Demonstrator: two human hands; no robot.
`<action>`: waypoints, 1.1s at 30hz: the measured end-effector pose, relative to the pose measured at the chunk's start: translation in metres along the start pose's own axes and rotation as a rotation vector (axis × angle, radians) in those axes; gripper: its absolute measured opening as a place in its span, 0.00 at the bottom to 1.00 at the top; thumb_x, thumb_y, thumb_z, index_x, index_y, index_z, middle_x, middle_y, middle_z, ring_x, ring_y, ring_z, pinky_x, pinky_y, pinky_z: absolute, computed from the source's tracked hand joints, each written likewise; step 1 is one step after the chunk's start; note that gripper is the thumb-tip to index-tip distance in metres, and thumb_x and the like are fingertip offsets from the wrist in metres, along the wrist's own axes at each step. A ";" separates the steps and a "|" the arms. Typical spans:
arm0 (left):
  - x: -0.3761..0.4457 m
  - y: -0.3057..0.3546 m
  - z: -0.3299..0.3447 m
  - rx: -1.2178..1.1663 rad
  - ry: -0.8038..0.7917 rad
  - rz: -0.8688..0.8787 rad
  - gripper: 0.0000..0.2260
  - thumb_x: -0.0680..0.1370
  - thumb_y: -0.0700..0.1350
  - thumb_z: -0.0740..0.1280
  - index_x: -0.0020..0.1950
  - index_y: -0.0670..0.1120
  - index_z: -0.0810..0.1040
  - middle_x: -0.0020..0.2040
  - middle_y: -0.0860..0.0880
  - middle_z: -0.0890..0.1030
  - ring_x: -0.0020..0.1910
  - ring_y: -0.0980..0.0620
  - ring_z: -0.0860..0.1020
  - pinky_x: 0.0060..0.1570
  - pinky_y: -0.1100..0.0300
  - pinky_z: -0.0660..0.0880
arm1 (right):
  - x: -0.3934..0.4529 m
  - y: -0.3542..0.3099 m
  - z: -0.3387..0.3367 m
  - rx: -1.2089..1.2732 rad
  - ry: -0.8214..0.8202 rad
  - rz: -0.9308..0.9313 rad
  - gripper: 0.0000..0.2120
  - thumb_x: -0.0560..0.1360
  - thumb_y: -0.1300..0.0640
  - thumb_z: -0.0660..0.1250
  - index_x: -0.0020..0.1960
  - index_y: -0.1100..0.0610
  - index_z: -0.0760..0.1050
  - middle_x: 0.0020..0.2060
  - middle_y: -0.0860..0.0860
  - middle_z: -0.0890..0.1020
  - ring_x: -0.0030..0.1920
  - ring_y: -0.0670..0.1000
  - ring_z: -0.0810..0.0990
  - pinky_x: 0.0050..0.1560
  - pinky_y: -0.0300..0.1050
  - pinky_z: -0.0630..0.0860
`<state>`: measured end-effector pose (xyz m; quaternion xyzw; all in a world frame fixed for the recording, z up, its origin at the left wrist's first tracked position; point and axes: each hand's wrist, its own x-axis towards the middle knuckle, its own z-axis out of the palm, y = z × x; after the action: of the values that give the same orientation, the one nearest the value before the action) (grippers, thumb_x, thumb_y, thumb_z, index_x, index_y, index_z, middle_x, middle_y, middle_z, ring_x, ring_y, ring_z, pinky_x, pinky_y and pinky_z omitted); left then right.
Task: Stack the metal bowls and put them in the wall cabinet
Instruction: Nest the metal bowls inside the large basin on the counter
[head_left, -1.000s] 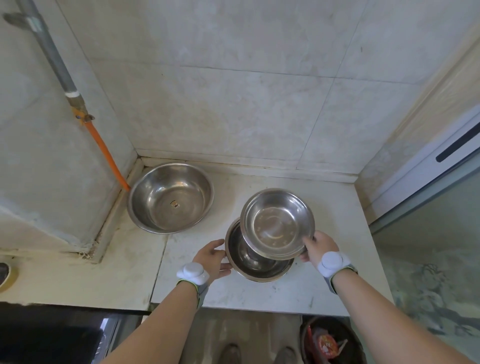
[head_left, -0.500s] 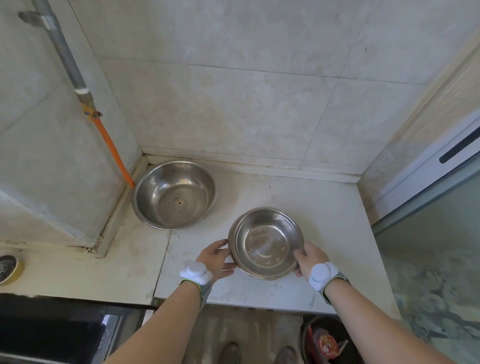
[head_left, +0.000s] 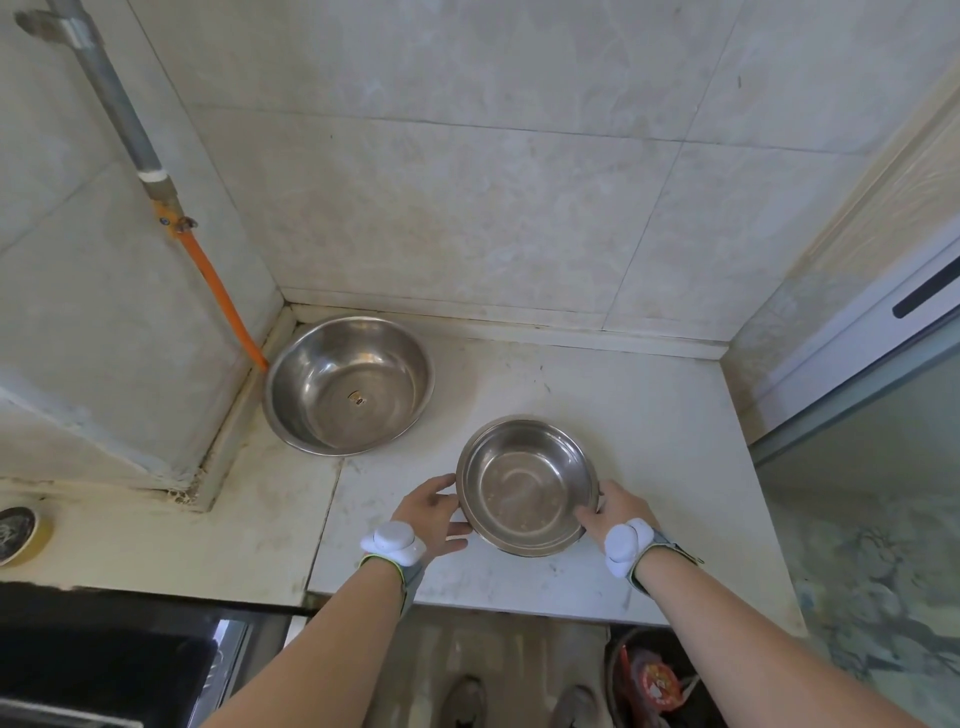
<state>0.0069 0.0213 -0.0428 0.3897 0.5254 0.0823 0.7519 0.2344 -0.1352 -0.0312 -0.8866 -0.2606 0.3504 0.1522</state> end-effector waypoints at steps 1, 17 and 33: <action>0.001 0.001 0.001 -0.001 -0.004 -0.002 0.16 0.82 0.40 0.69 0.68 0.52 0.75 0.52 0.49 0.87 0.36 0.47 0.89 0.33 0.57 0.83 | 0.002 0.001 0.001 0.006 -0.004 -0.003 0.11 0.75 0.48 0.68 0.47 0.54 0.71 0.39 0.51 0.81 0.40 0.55 0.80 0.37 0.44 0.74; 0.010 0.005 0.005 0.183 0.108 0.126 0.15 0.81 0.41 0.67 0.69 0.48 0.78 0.55 0.45 0.82 0.36 0.43 0.88 0.37 0.53 0.84 | 0.005 -0.013 -0.011 0.098 0.115 -0.045 0.15 0.79 0.54 0.63 0.65 0.54 0.74 0.44 0.53 0.84 0.47 0.58 0.83 0.48 0.50 0.80; -0.040 0.087 -0.049 0.101 0.230 0.357 0.08 0.81 0.43 0.67 0.54 0.55 0.83 0.36 0.52 0.87 0.34 0.47 0.87 0.33 0.56 0.84 | -0.007 -0.126 -0.039 0.195 0.208 -0.262 0.14 0.80 0.55 0.62 0.64 0.54 0.76 0.42 0.46 0.82 0.39 0.49 0.81 0.34 0.40 0.72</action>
<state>-0.0275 0.0835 0.0379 0.5018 0.5340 0.2315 0.6399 0.2129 -0.0392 0.0576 -0.8577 -0.3213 0.2575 0.3079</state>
